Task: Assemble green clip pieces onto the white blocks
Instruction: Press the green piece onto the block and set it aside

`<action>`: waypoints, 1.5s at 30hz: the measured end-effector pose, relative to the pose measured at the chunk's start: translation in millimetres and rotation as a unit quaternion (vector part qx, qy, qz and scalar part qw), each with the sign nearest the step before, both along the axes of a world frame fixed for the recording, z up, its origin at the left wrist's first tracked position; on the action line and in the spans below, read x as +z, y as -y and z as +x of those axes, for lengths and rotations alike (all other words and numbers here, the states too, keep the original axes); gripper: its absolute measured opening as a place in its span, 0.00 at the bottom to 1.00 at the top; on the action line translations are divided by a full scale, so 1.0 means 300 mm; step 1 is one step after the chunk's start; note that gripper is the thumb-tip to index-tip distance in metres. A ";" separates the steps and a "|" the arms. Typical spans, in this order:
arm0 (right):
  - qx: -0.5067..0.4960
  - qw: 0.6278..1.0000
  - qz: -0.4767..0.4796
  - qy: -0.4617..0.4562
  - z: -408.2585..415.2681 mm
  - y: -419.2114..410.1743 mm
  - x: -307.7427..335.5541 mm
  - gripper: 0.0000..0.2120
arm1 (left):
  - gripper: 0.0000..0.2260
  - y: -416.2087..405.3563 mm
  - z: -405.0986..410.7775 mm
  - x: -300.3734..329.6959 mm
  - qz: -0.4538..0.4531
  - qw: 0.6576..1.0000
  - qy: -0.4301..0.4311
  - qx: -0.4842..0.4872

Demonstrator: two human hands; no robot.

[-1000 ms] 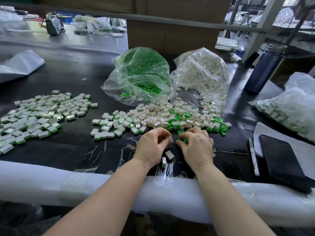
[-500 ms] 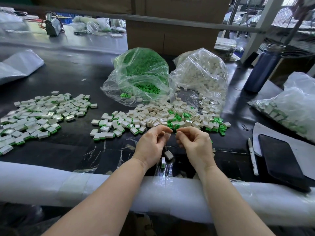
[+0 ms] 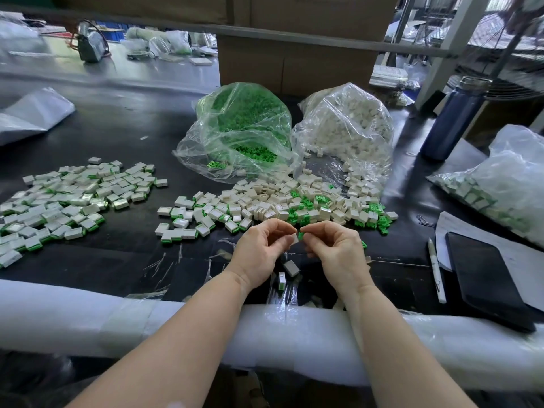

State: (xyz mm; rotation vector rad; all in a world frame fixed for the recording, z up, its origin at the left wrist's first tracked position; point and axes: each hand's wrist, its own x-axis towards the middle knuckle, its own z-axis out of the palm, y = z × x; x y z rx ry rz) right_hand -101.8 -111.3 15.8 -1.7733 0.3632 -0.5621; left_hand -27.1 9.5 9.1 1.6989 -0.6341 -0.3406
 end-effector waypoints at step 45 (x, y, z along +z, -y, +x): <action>0.050 0.998 -0.008 -0.042 -0.003 -0.010 0.006 0.07 | 0.09 -0.012 -0.006 0.009 -0.002 1.000 -0.012 -0.002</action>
